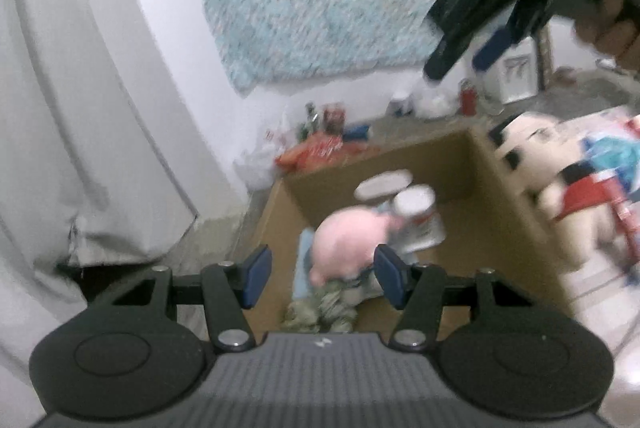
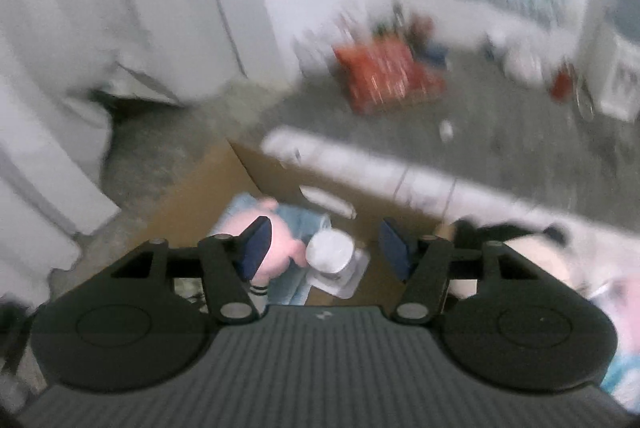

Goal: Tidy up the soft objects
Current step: 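Grasp the red toothpaste tube with the left tool while the right tool reaches for the tape roll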

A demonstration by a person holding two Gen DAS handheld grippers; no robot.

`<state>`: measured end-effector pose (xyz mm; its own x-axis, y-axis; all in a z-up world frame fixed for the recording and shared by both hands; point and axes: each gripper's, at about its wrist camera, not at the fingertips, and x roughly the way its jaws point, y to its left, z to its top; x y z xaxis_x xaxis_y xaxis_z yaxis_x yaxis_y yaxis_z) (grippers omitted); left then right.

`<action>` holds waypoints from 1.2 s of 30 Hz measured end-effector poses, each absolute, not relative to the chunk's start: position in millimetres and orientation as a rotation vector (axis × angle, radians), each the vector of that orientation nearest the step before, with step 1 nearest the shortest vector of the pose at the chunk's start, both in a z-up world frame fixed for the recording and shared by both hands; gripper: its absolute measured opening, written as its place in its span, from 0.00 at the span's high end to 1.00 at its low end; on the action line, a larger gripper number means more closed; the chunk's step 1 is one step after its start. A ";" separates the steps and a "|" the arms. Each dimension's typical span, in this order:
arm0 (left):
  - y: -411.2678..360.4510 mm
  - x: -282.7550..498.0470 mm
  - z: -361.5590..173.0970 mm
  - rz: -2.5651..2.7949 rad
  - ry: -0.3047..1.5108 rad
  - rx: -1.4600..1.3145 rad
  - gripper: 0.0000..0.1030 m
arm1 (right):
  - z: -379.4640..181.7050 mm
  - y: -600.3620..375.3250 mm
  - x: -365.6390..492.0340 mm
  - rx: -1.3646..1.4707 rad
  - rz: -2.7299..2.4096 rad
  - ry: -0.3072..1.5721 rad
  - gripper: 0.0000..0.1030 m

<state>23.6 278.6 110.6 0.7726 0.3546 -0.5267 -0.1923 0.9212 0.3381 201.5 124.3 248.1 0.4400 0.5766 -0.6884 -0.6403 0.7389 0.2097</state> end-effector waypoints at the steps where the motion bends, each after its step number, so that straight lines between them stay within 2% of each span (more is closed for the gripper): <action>1: 267.8 18.3 119.4 0.279 0.601 0.278 0.42 | 264.3 99.3 195.5 -0.073 0.762 0.783 0.40; 4: 238.7 6.4 138.3 0.197 0.554 0.260 0.41 | 299.4 8.6 173.4 -0.065 0.719 0.683 0.35; 8: 193.9 4.8 147.9 0.060 0.546 0.218 0.41 | 300.0 -96.3 152.7 -0.097 0.649 0.639 0.35; 12: 146.5 18.4 137.8 -0.093 0.596 0.120 0.42 | 259.9 -172.2 141.7 -0.106 0.566 0.633 0.35; 15: 106.7 38.7 115.6 -0.183 0.639 0.046 0.43 | 203.0 -205.4 132.6 -0.091 0.583 0.672 0.35; 18: 75.2 59.7 79.3 -0.203 0.696 0.006 0.48 | 145.1 -217.2 125.0 -0.080 0.626 0.750 0.36; 23: 62.1 107.6 16.6 -0.172 0.840 -0.142 0.49 | 83.7 -207.7 103.7 -0.077 0.642 0.805 0.39; 26: 62.3 126.1 -3.7 -0.125 0.846 -0.127 0.50 | 73.8 -190.3 103.9 -0.098 0.672 0.802 0.39; 28: 61.0 136.0 -15.9 -0.117 0.853 -0.120 0.56 | 70.6 -186.6 100.5 -0.131 0.686 0.782 0.39; 29: 62.1 141.1 -20.5 -0.128 0.871 -0.139 0.69 | 68.9 -185.1 100.2 -0.135 0.691 0.777 0.39; 30: 64.7 143.2 -25.2 -0.141 0.885 -0.179 0.71 | 68.9 -181.2 102.3 -0.135 0.695 0.780 0.39; 32: 71.7 142.1 -31.5 -0.139 0.886 -0.238 0.72 | 65.3 -173.7 106.1 -0.129 0.708 0.793 0.39; 36: 72.4 126.5 -27.6 -0.128 0.850 -0.188 0.72 | 56.0 -165.0 107.1 -0.173 0.734 0.811 0.39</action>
